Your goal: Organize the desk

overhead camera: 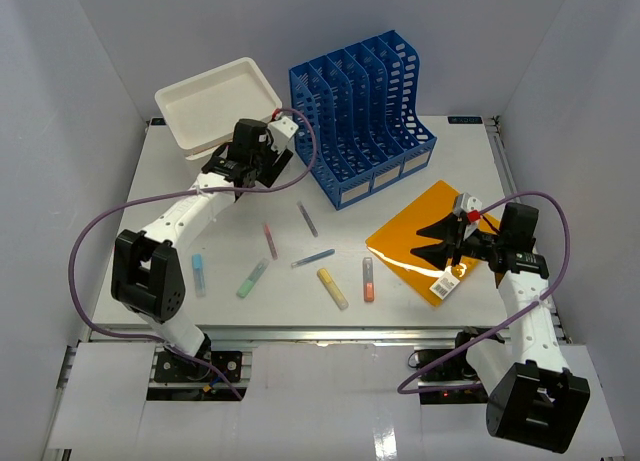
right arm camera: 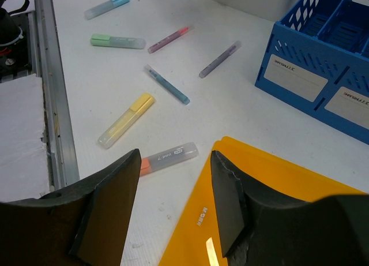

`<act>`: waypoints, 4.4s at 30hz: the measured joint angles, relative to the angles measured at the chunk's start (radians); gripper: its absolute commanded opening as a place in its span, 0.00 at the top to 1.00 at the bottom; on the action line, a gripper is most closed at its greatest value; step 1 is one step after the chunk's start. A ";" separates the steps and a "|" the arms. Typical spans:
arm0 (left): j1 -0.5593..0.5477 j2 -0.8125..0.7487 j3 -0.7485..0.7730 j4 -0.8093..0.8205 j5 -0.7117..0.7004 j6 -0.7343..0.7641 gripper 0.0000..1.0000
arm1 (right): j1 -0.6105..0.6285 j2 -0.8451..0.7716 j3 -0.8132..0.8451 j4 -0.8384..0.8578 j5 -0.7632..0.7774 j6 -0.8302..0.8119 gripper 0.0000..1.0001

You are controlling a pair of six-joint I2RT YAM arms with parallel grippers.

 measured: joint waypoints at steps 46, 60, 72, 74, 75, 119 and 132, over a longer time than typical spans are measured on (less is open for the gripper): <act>0.056 -0.057 -0.443 0.567 -0.196 -0.811 0.33 | -0.051 0.028 -0.011 0.000 -0.035 0.019 0.41; 0.052 0.116 -0.366 0.712 -0.354 -0.804 0.52 | -0.055 0.034 -0.011 0.000 -0.045 0.023 0.41; 0.049 0.124 -0.346 0.720 -0.367 -0.789 1.00 | -0.055 0.036 -0.011 0.000 -0.045 0.023 0.41; 0.048 0.111 -0.365 0.730 -0.358 -0.795 1.00 | -0.055 0.036 -0.011 0.000 -0.045 0.023 0.41; 0.045 0.097 -0.380 0.732 -0.352 -0.798 1.00 | -0.055 0.036 -0.011 0.000 -0.045 0.023 0.41; -0.103 -0.804 -0.770 0.330 0.366 -0.911 0.02 | 0.435 0.143 0.134 -0.163 0.636 0.111 0.09; -0.105 -1.234 -0.973 0.016 0.451 -1.161 0.02 | 0.834 0.385 0.226 -0.114 1.067 0.484 0.10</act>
